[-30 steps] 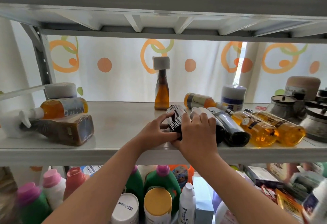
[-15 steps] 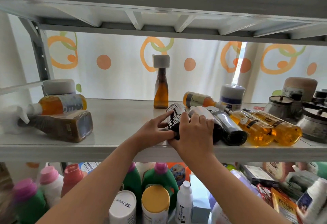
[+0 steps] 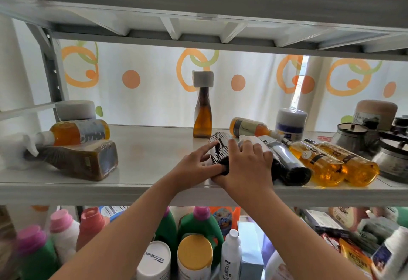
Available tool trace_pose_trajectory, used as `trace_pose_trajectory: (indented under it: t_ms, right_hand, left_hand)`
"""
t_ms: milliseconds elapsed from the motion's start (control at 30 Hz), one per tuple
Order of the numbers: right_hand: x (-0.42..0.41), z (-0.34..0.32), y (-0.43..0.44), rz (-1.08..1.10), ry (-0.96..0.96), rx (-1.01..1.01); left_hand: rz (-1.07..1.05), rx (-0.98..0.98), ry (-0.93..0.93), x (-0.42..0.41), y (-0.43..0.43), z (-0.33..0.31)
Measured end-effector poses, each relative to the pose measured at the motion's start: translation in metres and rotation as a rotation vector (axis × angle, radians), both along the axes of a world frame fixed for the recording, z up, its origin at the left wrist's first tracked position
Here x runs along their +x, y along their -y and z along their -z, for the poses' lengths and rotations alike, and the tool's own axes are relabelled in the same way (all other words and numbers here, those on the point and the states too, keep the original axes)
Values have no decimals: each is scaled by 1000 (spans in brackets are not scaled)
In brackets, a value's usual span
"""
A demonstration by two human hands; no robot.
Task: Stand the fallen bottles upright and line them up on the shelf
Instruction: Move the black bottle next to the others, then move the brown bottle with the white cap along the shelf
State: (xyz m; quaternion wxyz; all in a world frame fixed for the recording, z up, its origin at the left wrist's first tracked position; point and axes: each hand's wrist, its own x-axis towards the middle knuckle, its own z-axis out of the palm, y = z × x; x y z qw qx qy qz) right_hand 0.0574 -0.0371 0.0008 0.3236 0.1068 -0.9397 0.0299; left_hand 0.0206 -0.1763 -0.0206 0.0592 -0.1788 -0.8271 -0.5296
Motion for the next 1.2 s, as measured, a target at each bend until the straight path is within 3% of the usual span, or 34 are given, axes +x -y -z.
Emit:
trace_pose_trajectory:
  t_ms: [267,533,700,900,1200]
  right_hand:
    - [-36,-44,-3,-190,25,-201]
    - [-119,-76,13,-273,326,-417]
    - [-163,-82,45,-261,404,-504]
    - [-201,-78,72,-181,533,-582]
    - [-230,-86,85,-90,546,-516]
  left_hand:
    - [-375,257,-197,-19,10,-20]
    - [-390,409,10,-83,15,-42]
    - [-347,212,-68,-112,21,-45]
    - [-224,273,-55,-135,28,-24]
    - [-185,366,158,-146,42,-22]
